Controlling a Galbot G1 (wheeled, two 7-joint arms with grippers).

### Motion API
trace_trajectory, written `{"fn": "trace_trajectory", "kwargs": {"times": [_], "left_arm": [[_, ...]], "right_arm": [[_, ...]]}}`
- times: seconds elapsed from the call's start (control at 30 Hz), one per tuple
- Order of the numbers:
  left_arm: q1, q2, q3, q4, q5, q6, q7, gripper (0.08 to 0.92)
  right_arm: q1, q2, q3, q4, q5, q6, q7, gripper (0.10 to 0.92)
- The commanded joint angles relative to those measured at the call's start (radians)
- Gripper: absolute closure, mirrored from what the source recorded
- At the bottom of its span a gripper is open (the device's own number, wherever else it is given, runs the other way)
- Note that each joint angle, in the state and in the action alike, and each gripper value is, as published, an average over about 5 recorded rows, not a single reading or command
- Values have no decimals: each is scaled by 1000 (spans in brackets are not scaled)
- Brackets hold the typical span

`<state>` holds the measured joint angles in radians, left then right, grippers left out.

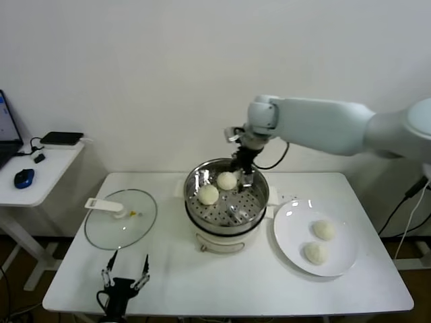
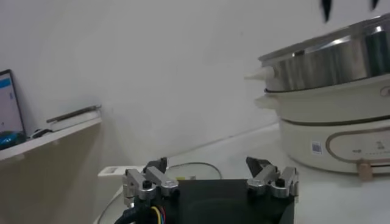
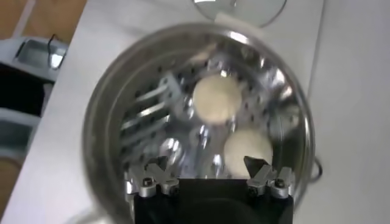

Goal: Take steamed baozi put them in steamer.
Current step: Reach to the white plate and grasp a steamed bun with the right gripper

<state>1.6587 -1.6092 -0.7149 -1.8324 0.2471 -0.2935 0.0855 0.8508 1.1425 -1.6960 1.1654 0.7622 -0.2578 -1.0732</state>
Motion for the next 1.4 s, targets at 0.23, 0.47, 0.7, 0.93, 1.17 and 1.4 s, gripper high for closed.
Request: {"fn": "trace_trajectory", "kwargs": {"times": [0.23, 0.47, 0.7, 0.93, 1.17, 1.4], "left_arm": [[-5, -49, 2, 6, 4, 3, -1, 177], [-7, -49, -2, 8, -3, 0, -11, 177], [-8, -49, -1, 10, 1, 0, -12, 177], [-8, -49, -8, 17, 3, -2, -13, 177], [-7, -49, -11, 16, 4, 0, -13, 177], [-6, -49, -12, 19, 7, 3, -12, 177]], "right_arm": [[157, -378, -270, 243, -134, 115, -59, 203], [45, -487, -272, 309, -241, 66, 31, 203], [-136, -519, -149, 273, -316, 32, 97, 203], [-361, -517, 26, 225, -374, -18, 185, 203], [-461, -498, 116, 197, -402, -35, 211, 203], [-471, -500, 122, 195, -407, -41, 212, 203]]}}
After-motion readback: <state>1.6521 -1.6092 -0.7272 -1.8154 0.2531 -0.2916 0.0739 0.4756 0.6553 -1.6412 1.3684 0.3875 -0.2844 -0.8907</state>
